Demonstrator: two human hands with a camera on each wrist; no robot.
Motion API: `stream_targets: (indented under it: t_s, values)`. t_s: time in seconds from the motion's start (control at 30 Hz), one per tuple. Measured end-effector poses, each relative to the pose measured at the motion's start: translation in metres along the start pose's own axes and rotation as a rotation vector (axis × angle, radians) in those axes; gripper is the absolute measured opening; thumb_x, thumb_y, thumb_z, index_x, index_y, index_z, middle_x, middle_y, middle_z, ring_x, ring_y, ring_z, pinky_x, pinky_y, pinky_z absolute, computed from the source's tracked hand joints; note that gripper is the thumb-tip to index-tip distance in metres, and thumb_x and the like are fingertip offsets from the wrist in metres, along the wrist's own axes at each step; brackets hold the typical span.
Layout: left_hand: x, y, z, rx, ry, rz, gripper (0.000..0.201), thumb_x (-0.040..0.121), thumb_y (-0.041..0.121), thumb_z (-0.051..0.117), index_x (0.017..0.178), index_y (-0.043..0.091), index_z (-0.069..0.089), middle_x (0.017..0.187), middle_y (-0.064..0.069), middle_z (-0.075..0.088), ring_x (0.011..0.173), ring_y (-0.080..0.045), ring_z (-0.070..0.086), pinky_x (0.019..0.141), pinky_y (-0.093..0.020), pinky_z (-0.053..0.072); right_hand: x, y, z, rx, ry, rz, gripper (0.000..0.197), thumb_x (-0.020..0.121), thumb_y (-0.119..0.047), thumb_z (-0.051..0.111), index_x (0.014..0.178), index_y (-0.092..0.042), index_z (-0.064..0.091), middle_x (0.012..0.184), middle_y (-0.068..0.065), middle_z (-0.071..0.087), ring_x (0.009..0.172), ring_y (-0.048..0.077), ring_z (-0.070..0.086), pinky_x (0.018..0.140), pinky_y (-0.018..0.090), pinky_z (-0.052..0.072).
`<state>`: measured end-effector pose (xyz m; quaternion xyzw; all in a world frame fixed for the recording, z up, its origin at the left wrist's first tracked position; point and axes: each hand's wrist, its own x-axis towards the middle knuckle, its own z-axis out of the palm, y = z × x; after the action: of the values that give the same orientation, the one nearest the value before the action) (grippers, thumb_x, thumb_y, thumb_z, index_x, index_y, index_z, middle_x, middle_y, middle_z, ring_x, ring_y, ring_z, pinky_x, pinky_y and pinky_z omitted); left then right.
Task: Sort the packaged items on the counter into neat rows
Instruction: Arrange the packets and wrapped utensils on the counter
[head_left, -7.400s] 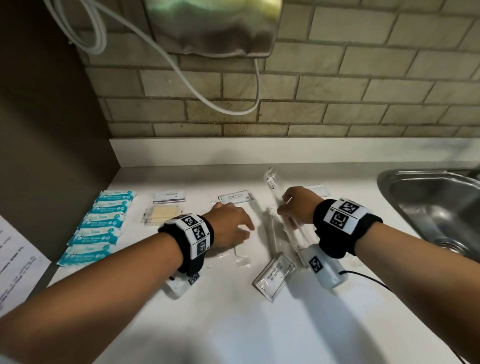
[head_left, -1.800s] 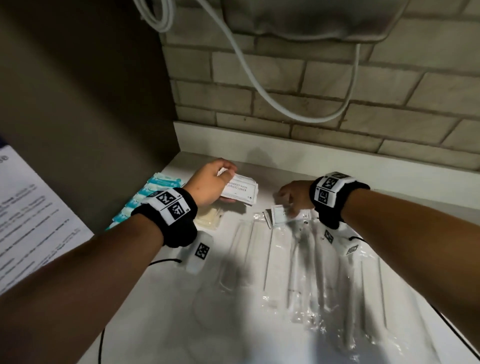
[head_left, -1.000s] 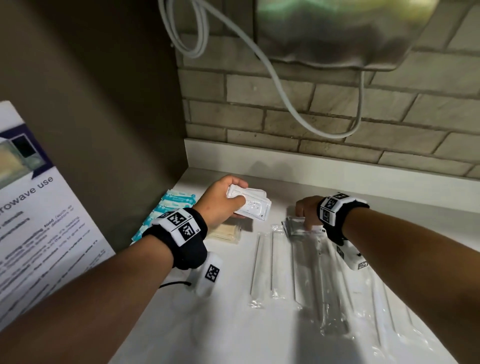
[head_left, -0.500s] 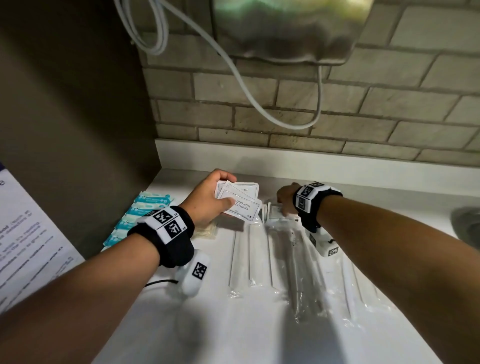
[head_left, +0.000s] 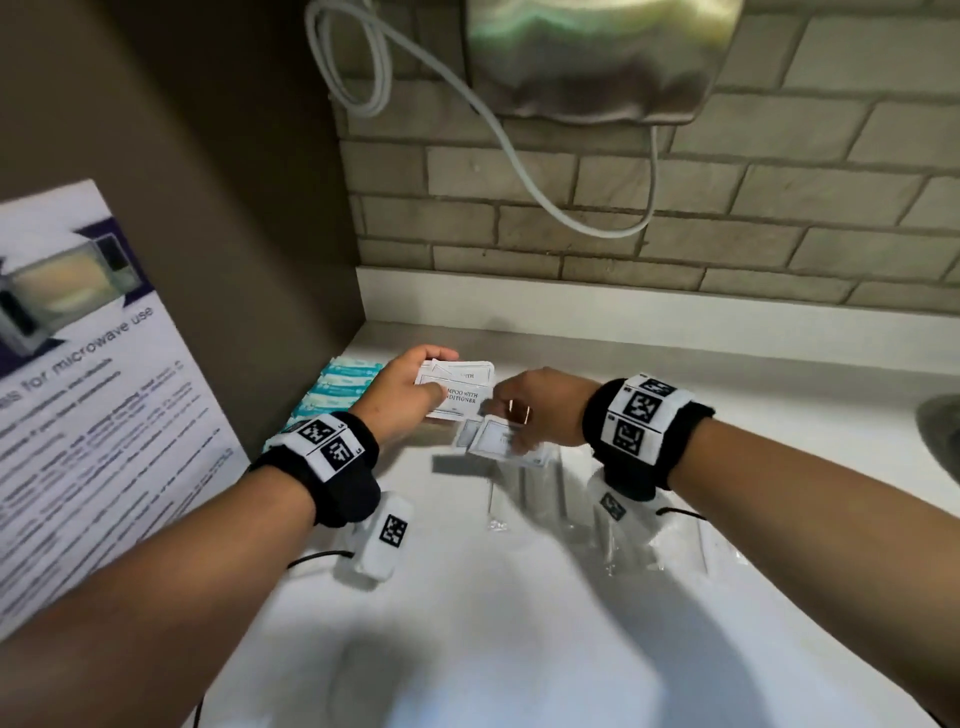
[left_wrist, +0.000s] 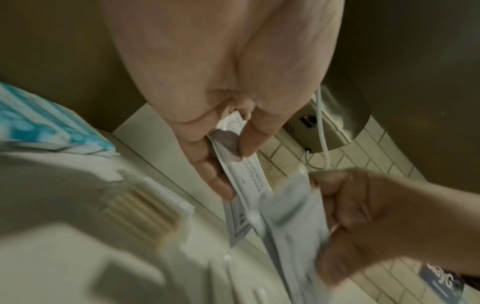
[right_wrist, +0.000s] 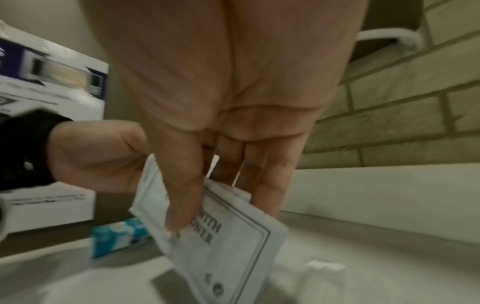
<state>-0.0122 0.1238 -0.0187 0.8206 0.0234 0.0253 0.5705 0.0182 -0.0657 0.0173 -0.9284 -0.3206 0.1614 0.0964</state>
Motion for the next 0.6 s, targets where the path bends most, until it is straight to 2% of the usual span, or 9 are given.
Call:
stream_targets:
  t_s: [0.07,0.17,0.23,0.3,0.33,0.37,0.43,0.53,0.6]
  values:
    - [-0.019,-0.006,-0.003,-0.019,-0.042,-0.054,0.038,0.084,-0.004,0.049,0.103,0.025,0.065,0.093,-0.008,0.067,0.079,-0.022,0.06,0.08,-0.038,0.05,-0.001,-0.015,0.012,0.043,0.058,-0.032,0.031,0.076,-0.014,0.076,0.104,-0.011,0.063,0.099,0.003,0.066,0.082,0.018,0.051,0.073,0.027,0.04]
    - [-0.044,-0.022,-0.009,-0.174,-0.128,-0.202,0.03,0.089,0.004,0.044,0.098,0.017,0.07,0.105,-0.018,0.069,0.089,-0.029,0.066,0.084,-0.047,0.053,0.0,-0.032,0.031,0.054,0.119,-0.05,0.025,0.077,-0.013,0.074,0.1,-0.013,0.065,0.092,0.003,0.064,0.08,0.018,0.052,0.071,0.026,0.041]
    - [-0.057,-0.031,-0.013,-0.283,-0.152,-0.315,0.023,0.093,0.029,0.053,0.102,0.016,0.07,0.11,-0.02,0.069,0.097,-0.034,0.066,0.076,-0.048,0.057,0.0,-0.04,0.042,0.083,0.143,-0.022,0.023,0.08,-0.009,0.068,0.102,-0.014,0.064,0.085,-0.002,0.06,0.079,0.018,0.055,0.069,0.026,0.043]
    - [-0.066,-0.035,-0.014,-0.344,-0.166,-0.371,0.038,0.086,0.051,0.062,0.102,0.018,0.068,0.108,-0.016,0.069,0.098,-0.031,0.066,0.071,-0.043,0.058,-0.002,-0.047,0.05,0.094,0.153,0.004,0.027,0.08,-0.007,0.066,0.106,-0.012,0.06,0.085,-0.003,0.059,0.079,0.018,0.056,0.068,0.028,0.046]
    - [-0.069,-0.036,-0.014,-0.323,-0.171,-0.348,0.034,0.084,0.045,0.068,0.104,0.018,0.066,0.106,-0.014,0.067,0.095,-0.026,0.065,0.069,-0.038,0.058,-0.003,-0.05,0.053,0.095,0.147,0.014,0.031,0.079,-0.007,0.068,0.107,-0.011,0.057,0.086,-0.003,0.058,0.079,0.018,0.056,0.068,0.028,0.046]
    - [-0.073,-0.037,-0.013,-0.267,-0.18,-0.301,0.026,0.085,0.028,0.071,0.107,0.016,0.063,0.103,-0.013,0.065,0.087,-0.021,0.064,0.066,-0.032,0.057,-0.003,-0.053,0.057,0.104,0.138,0.019,0.035,0.077,-0.008,0.07,0.108,-0.01,0.055,0.086,-0.003,0.058,0.08,0.019,0.056,0.068,0.028,0.047]
    - [-0.077,-0.038,-0.011,-0.158,-0.183,-0.201,0.032,0.085,-0.005,0.065,0.111,0.012,0.057,0.097,-0.012,0.061,0.071,-0.013,0.06,0.057,-0.02,0.052,-0.003,-0.058,0.064,0.112,0.124,0.024,0.046,0.071,-0.011,0.074,0.112,-0.011,0.052,0.091,0.0,0.056,0.084,0.023,0.057,0.071,0.031,0.05]
    - [-0.083,-0.038,-0.01,-0.146,-0.189,-0.151,0.037,0.086,-0.015,0.059,0.115,0.006,0.054,0.104,-0.009,0.059,0.073,-0.011,0.061,0.055,-0.016,0.049,-0.006,-0.063,0.072,-0.018,0.1,0.049,0.075,0.064,-0.034,0.081,0.126,-0.015,0.043,0.112,0.004,0.048,0.096,0.025,0.055,0.082,0.036,0.053]
    - [-0.085,-0.035,-0.01,-0.123,-0.187,-0.144,0.041,0.087,-0.014,0.058,0.121,0.008,0.05,0.112,-0.008,0.058,0.078,-0.01,0.063,0.058,-0.015,0.05,-0.009,-0.065,0.073,-0.148,0.035,0.064,0.079,0.063,-0.046,0.081,0.126,-0.016,0.042,0.113,0.003,0.05,0.099,0.024,0.055,0.08,0.035,0.051]
